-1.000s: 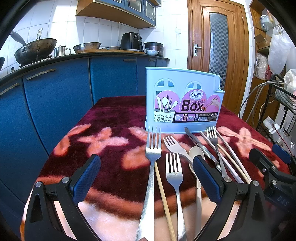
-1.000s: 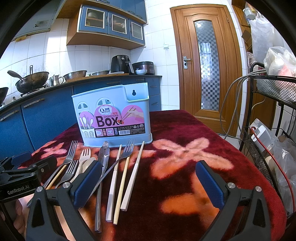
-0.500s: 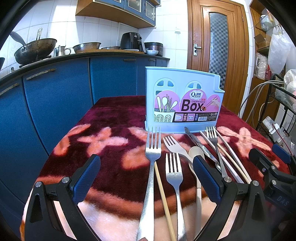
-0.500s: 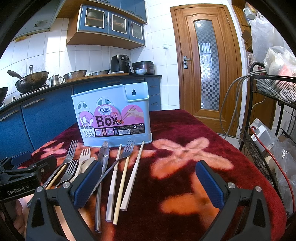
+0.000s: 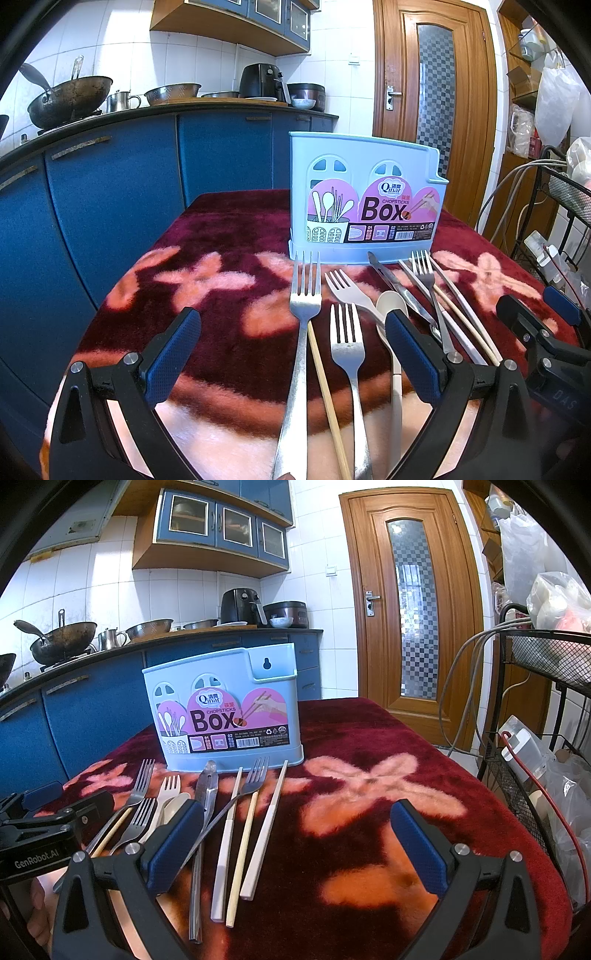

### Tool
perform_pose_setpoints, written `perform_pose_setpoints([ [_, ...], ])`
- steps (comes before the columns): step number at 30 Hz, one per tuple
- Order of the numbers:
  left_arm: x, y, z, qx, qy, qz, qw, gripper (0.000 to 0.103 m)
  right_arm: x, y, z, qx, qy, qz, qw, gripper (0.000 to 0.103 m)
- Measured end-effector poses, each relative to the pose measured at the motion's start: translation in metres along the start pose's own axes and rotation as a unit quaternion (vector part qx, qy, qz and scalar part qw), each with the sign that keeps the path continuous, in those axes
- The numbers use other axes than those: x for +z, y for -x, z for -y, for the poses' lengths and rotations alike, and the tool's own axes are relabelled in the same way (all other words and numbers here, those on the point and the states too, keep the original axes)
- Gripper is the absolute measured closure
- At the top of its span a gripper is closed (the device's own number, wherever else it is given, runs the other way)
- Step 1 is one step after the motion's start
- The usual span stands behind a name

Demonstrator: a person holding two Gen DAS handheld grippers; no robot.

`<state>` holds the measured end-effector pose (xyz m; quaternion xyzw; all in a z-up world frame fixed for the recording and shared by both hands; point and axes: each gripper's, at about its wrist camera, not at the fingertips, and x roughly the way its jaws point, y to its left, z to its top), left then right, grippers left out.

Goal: Organize utensils

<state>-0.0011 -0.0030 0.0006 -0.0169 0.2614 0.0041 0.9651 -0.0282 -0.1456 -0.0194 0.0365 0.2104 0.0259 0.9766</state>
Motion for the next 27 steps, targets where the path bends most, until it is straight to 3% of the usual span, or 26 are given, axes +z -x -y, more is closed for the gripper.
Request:
perform_pose_setpoints([
  [18, 0.001, 0.002, -0.001, -0.004, 0.000, -0.010, 0.9999, 0.002, 0.002, -0.002, 0.005, 0.006, -0.009, -0.009, 1.000, 0.000],
  [22, 0.006, 0.000, -0.003, -0.008, 0.001, -0.022, 0.9997, 0.002, 0.007, -0.006, 0.008, 0.013, -0.014, -0.036, 0.999, 0.000],
  [27, 0.019, 0.000, -0.010, 0.015, -0.027, -0.029, 0.9991, 0.002, 0.021, -0.013, 0.010, 0.014, -0.002, -0.072, 0.997, 0.000],
])
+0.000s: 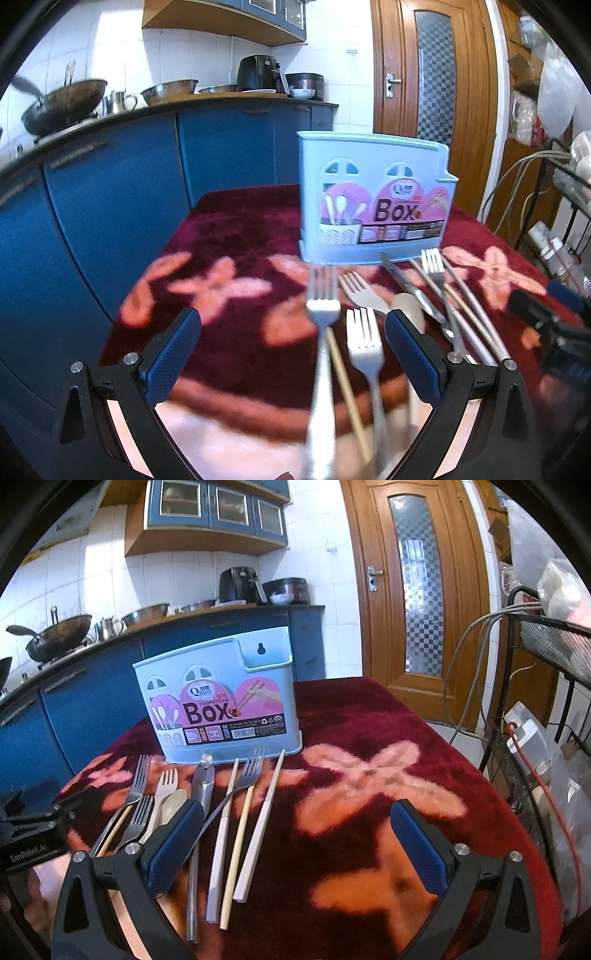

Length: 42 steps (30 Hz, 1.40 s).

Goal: Organize utensils

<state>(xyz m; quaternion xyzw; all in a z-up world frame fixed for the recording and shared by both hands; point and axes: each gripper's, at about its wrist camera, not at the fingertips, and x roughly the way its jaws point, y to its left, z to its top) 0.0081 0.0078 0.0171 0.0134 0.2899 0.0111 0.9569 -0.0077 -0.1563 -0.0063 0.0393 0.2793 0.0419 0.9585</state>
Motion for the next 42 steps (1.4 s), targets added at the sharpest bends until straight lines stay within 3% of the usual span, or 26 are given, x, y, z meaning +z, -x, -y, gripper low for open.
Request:
perform_pose_setpoints([
  [6, 0.012, -0.017, -0.016, 0.000, -0.017, -0.044, 0.9989, 0.002, 0.018, -0.019, 0.005, 0.008, 0.007, -0.060, 0.998, 0.000],
  [14, 0.009, -0.050, -0.013, -0.026, -0.029, -0.121, 0.9919, 0.008, 0.023, -0.053, 0.009, 0.038, 0.002, -0.146, 0.988, 0.024],
  [23, 0.006, -0.069, -0.020, -0.031, -0.021, -0.155, 0.9872, 0.010, 0.024, -0.078, 0.001, 0.038, 0.032, -0.201, 0.978, 0.043],
  [36, 0.013, -0.097, -0.028, -0.031, -0.043, -0.181, 0.9821, 0.009, 0.038, -0.109, -0.006, 0.030, 0.057, -0.242, 0.968, 0.044],
  [42, 0.018, -0.115, -0.036, -0.057, -0.041, -0.194, 0.9785, 0.008, 0.040, -0.112, -0.010, 0.022, 0.069, -0.250, 0.965, 0.045],
])
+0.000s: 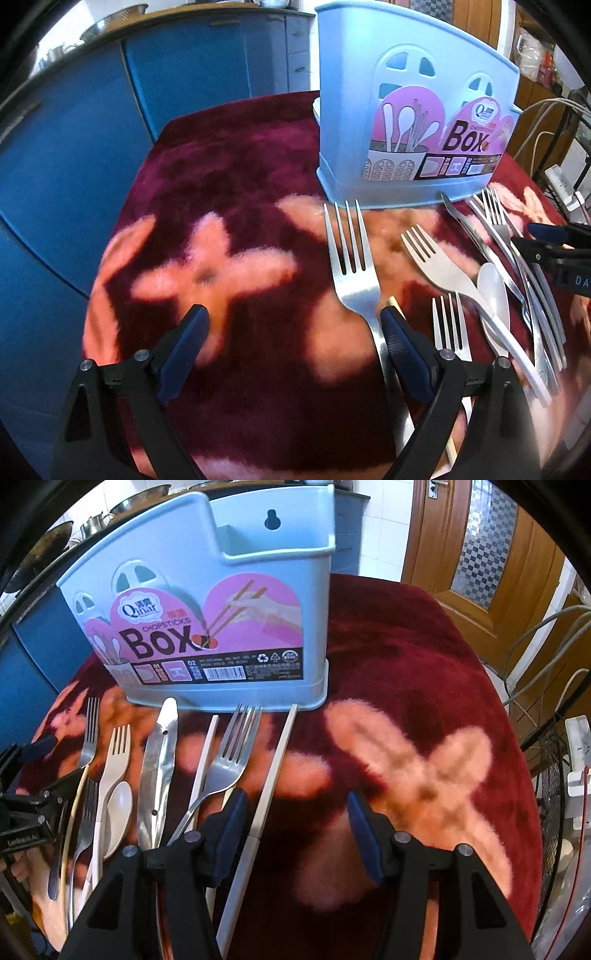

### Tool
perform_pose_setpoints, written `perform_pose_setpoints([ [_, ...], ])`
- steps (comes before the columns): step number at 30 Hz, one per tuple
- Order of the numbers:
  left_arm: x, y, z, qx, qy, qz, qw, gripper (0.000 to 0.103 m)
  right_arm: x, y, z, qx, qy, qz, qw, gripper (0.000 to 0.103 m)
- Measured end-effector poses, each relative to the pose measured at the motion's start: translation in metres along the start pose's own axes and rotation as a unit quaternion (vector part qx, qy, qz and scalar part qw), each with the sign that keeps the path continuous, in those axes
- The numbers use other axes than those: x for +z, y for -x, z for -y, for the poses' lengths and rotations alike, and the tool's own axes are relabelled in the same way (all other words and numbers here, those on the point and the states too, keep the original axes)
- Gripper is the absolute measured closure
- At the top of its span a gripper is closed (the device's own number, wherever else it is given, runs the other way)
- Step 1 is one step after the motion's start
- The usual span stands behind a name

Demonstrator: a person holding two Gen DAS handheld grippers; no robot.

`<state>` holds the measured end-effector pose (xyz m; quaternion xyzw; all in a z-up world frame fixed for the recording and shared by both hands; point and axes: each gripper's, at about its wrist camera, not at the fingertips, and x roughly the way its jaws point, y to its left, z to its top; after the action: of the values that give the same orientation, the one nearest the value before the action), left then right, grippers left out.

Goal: Organize utensils
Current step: 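Grasp a silver fork with the left tool while the right tool grasps a white chopstick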

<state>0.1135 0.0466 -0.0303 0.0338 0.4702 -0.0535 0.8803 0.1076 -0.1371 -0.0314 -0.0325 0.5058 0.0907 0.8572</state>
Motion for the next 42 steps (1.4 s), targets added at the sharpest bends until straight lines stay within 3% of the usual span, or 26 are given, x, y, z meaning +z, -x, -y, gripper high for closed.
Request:
perform_pose_setpoints([
  [3, 0.003, -0.004, -0.002, -0.011, 0.000, -0.007, 0.9999, 0.008, -0.003, 0.002, 0.001, -0.004, 0.001, -0.005, 1.000, 0.051],
  [8, 0.003, -0.003, -0.003, -0.019, -0.011, -0.012, 0.9997, 0.011, -0.002, 0.007, 0.011, -0.005, -0.009, -0.019, 1.000, 0.077],
  [11, 0.002, 0.003, -0.003, -0.022, -0.017, -0.020, 0.9994, 0.017, -0.004, 0.011, 0.017, -0.004, -0.009, -0.028, 1.000, 0.085],
  [18, -0.004, 0.016, -0.003, -0.041, 0.008, -0.039, 0.9984, 0.037, -0.001, 0.007, 0.023, 0.022, -0.002, -0.044, 0.999, 0.084],
  [22, -0.008, 0.018, 0.000, -0.037, 0.023, -0.043, 0.9981, 0.042, 0.001, 0.004, 0.028, 0.034, 0.000, -0.048, 0.998, 0.083],
  [32, -0.001, 0.013, 0.005, -0.025, 0.038, -0.082, 0.9956, 0.042, 0.005, -0.006, 0.044, 0.075, -0.026, -0.043, 0.996, 0.082],
  [35, 0.001, 0.015, 0.002, -0.029, 0.046, -0.081, 0.9952, 0.051, 0.004, -0.006, 0.049, 0.083, -0.032, -0.036, 0.995, 0.084],
  [40, -0.001, 0.026, -0.001, -0.061, 0.067, -0.079, 0.9928, 0.090, 0.001, 0.000, 0.057, 0.105, -0.050, -0.024, 0.993, 0.090],
  [42, -0.003, 0.029, -0.003, -0.071, 0.072, -0.075, 0.9920, 0.094, -0.003, 0.005, 0.058, 0.119, -0.059, -0.013, 0.991, 0.095],
])
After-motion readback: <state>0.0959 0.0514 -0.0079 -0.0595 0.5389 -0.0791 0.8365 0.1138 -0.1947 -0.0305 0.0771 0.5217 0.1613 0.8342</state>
